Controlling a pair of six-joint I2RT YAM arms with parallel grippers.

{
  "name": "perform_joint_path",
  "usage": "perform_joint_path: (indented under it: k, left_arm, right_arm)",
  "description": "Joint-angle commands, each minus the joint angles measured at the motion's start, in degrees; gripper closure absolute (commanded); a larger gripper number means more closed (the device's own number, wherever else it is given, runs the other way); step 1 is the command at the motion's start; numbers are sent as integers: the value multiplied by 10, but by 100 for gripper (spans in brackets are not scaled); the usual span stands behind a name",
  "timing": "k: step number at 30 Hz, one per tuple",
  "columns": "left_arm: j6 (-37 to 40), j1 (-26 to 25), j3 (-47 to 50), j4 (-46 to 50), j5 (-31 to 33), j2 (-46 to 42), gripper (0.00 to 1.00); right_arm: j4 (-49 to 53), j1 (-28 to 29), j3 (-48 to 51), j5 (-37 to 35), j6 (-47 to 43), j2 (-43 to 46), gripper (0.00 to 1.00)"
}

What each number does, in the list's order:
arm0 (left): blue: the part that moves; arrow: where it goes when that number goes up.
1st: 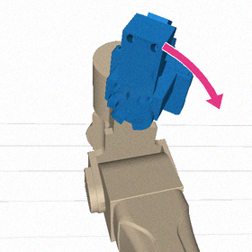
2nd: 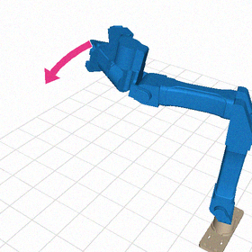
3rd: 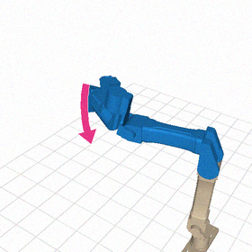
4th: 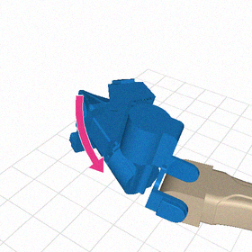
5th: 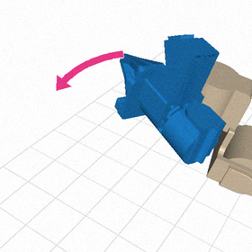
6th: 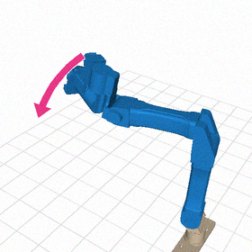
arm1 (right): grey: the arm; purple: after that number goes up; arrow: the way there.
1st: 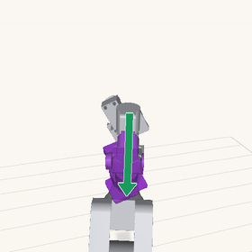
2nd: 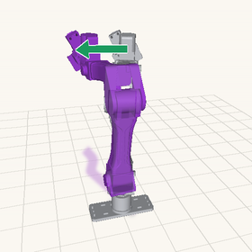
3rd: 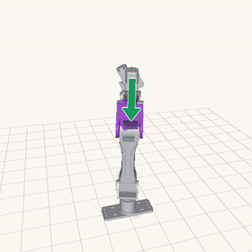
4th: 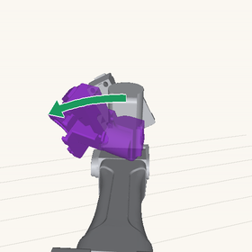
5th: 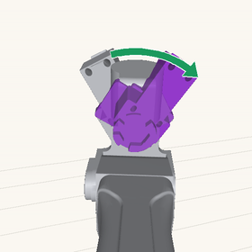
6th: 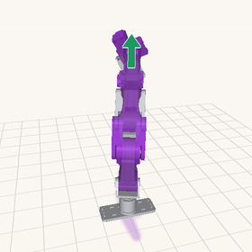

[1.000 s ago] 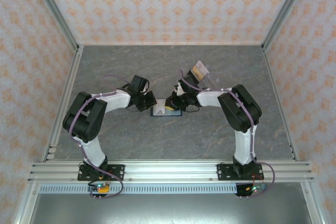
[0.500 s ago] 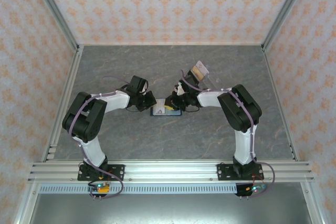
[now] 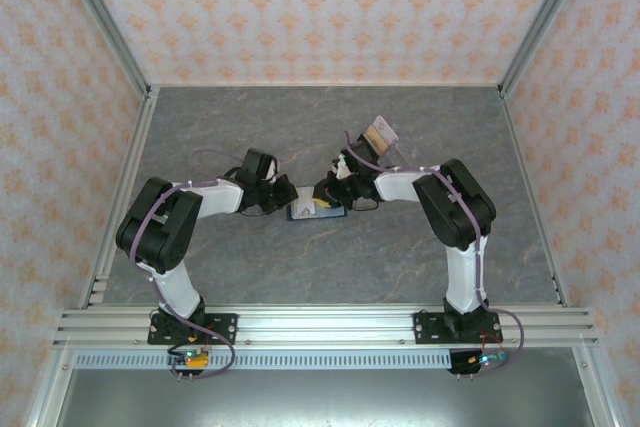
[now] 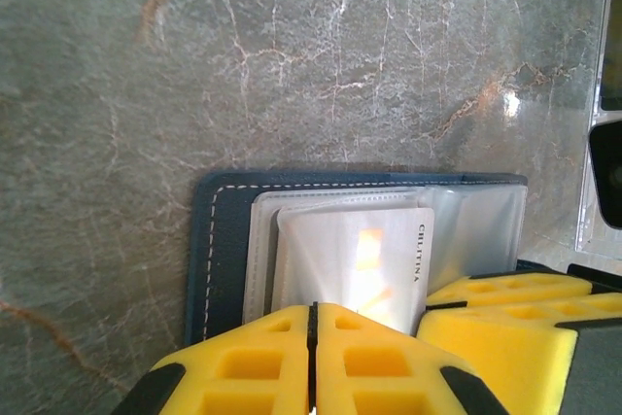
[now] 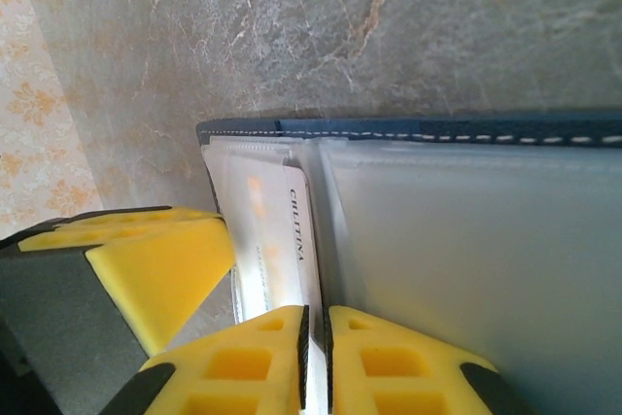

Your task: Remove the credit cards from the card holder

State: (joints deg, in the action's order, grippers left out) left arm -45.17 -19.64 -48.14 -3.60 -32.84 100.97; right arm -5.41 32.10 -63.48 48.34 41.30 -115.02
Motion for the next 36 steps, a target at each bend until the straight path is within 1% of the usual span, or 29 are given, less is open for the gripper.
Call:
perform_joint_path:
  k: [1, 5, 8, 15, 18, 22, 27, 31, 36]
  left_arm:
    - [-4, -16, 21, 41, -55, -1, 92]
    - [3, -16, 14, 64, -36, -7, 91]
    - [9, -13, 4, 89, -16, -13, 89]
    - [24, 0, -12, 137, 26, -43, 82]
    - [28, 4, -14, 142, 27, -45, 81]
    - [30, 5, -19, 142, 19, -46, 82]
    - [30, 4, -25, 132, -2, -59, 83]
    - [32, -3, -34, 129, -6, -68, 83]
    - [32, -16, -53, 125, -12, -35, 84]
  right_arm:
    - [-21, 16, -24, -15, -12, -17, 87]
    - [-7, 16, -22, -27, -21, -9, 93]
    - [19, 15, -20, -43, -42, 8, 100]
    - [91, 2, -3, -91, -92, 53, 100]
    - [115, 0, 1, -117, -114, 66, 100]
    - [131, -1, -1, -132, -128, 73, 100]
    - [128, 0, -12, -113, -130, 63, 100]
    - [135, -1, -22, -109, -137, 56, 100]
    - [129, -1, -29, -92, -134, 47, 99]
